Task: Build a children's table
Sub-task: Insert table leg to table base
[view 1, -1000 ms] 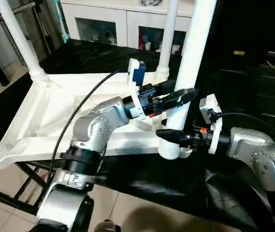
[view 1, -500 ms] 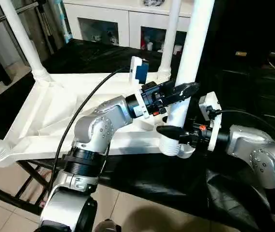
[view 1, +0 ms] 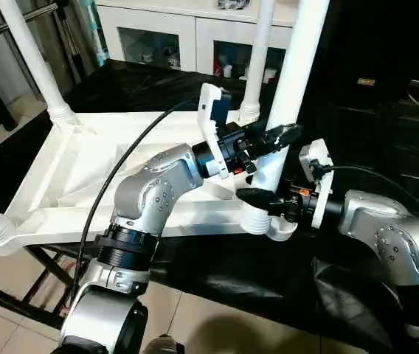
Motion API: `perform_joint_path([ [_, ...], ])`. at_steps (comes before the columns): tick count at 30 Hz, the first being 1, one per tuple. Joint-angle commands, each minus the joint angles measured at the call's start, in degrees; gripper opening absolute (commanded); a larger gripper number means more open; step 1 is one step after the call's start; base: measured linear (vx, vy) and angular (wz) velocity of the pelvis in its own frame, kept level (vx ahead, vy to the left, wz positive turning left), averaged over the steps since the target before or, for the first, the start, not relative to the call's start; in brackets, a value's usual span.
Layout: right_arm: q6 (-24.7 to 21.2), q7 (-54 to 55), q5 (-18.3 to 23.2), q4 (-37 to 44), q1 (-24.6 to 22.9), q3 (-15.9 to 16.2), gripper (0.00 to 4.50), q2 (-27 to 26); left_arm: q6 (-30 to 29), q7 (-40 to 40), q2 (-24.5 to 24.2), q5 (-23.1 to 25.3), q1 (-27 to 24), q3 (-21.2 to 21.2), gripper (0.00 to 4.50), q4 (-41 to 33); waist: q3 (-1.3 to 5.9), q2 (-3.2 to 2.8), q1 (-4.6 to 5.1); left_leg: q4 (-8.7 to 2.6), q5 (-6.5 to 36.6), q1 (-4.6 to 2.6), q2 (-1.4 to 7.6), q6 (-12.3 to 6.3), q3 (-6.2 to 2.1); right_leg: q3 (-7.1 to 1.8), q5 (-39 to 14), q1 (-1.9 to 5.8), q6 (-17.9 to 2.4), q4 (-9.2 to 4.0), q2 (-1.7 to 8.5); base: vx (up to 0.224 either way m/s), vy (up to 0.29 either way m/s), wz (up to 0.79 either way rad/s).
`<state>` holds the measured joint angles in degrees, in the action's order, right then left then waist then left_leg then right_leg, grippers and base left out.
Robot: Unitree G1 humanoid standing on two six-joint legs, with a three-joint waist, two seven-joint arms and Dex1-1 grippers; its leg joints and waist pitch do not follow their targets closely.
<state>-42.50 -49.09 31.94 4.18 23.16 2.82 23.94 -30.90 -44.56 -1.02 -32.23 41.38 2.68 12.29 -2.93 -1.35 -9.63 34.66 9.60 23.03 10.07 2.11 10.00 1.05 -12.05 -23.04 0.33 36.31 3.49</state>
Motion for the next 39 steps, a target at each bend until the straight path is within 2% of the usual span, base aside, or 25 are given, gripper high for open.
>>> perform_joint_path([
  [1,0.0,-0.4,1.4,1.9,1.8,0.1,2.62,-0.2,-0.8,1.3,-0.1,1.4,-0.1,0.6,1.87,0.6,4.43,1.24,0.05,-2.95,3.6,-1.30,2.46,-3.10,-0.81,-1.57,2.4,3.08,-13.3,-3.26,4.07,0.000,0.000,0.00],
  [2,0.0,-0.9,1.3,2.1,1.8,0.2,2.80,0.4,-1.5,-0.4,-0.7,0.6,-0.2,0.7,1.86,0.2,4.41,1.30,0.04,-2.99,3.6,-1.34,2.48,-3.12,-0.82,-1.57,1.9,3.07,-13.2,-3.30,4.10,0.000,0.000,0.00],
  [6,0.7,-3.6,0.5,1.7,1.7,0.5,2.90,3.1,-4.7,-6.3,-3.0,-2.5,-0.1,1.0,1.85,-1.2,4.37,1.22,-0.01,-2.98,3.6,-1.42,2.41,-2.93,-0.75,-1.62,0.9,2.97,-12.7,-3.27,4.04,0.000,0.000,0.00],
  [9,-1.1,-6.9,2.3,1.6,1.9,-0.2,2.90,5.0,-7.3,-9.9,-4.2,-6.3,0.5,-0.2,1.85,-1.9,4.28,1.19,-0.06,-2.95,4.8,-1.45,2.39,-2.92,-0.70,-1.63,-0.5,2.94,-13.2,-3.38,4.11,0.000,0.000,0.00],
  [13,-1.7,-8.6,3.0,1.6,2.0,0.1,2.90,5.9,-8.2,-11.2,-4.6,-8.0,0.9,-1.1,1.85,-2.2,4.19,1.31,0.02,-2.94,5.3,-1.39,2.42,-2.89,-0.69,-1.61,-1.5,2.85,-13.5,-3.45,4.07,0.000,0.000,0.00],
  [17,-1.7,-10.1,2.8,1.7,1.7,1.7,2.90,6.7,-8.9,-10.5,-3.4,-10.2,1.6,-3.3,1.85,-2.2,4.05,1.50,0.09,-3.01,6.6,-1.42,2.45,-2.10,-0.67,-1.68,-4.7,2.76,-12.9,-3.79,4.15,0.000,0.000,0.00],
  [21,-1.9,-10.4,2.7,1.7,1.5,2.5,2.90,6.8,-8.9,-10.3,-3.2,-10.8,1.6,-3.5,1.85,-2.4,3.95,1.54,0.11,-3.15,7.1,-1.41,2.47,-1.51,-0.78,-1.70,-6.8,2.71,-12.1,-3.97,4.21,0.000,0.000,0.00],
  [22,-2.0,-10.7,2.7,1.8,1.6,2.7,2.90,6.8,-8.7,-10.3,-3.1,-11.0,1.7,-3.6,1.85,-2.3,3.97,1.79,0.15,-3.14,7.1,-1.39,2.46,-1.55,-0.74,-1.72,-6.8,2.74,-11.9,-3.98,4.18,0.000,0.000,0.00],
  [25,-2.1,-10.9,2.8,1.7,1.7,3.0,2.90,7.1,-8.8,-10.3,-3.1,-11.1,1.8,-3.9,1.85,-2.3,4.02,1.66,0.03,-3.12,6.6,-1.37,2.48,-1.54,-0.78,-1.74,-6.1,2.69,-11.8,-3.87,4.18,0.000,0.000,0.00],
  [33,-1.9,-10.6,3.0,1.0,2.3,2.9,2.90,6.5,-9.2,-10.1,-2.9,-11.3,1.5,-3.8,1.85,-2.8,4.00,1.98,0.06,-3.08,6.2,-1.35,2.44,-1.86,-0.75,-1.71,-4.7,2.76,-12.1,-3.75,4.19,0.000,0.000,0.00],
  [35,-2.0,-10.6,3.0,0.8,2.4,3.0,2.57,6.2,-9.2,-9.9,-2.8,-11.4,1.4,-3.8,1.85,-3.0,3.93,2.00,0.04,-3.12,6.4,-1.33,2.44,-1.77,-0.75,-1.71,-5.4,2.74,-12.0,-3.82,4.19,0.000,0.000,0.00],
  [37,-2.1,-10.6,3.1,0.7,2.4,3.0,2.57,6.2,-9.2,-9.8,-2.8,-11.5,1.4,-3.8,1.85,-3.0,3.93,2.03,0.04,-3.13,6.6,-1.33,2.46,-1.65,-0.77,-1.71,-5.9,2.75,-11.9,-3.85,4.19,0.000,0.000,0.00],
  [39,-2.2,-10.6,3.2,0.6,2.4,3.1,2.28,6.1,-9.3,-9.8,-2.8,-11.5,1.4,-3.8,1.85,-3.1,3.92,2.03,0.06,-3.16,6.6,-1.35,2.46,-1.54,-0.78,-1.72,-5.9,2.73,-11.8,-3.85,4.17,0.000,0.000,0.00],
])
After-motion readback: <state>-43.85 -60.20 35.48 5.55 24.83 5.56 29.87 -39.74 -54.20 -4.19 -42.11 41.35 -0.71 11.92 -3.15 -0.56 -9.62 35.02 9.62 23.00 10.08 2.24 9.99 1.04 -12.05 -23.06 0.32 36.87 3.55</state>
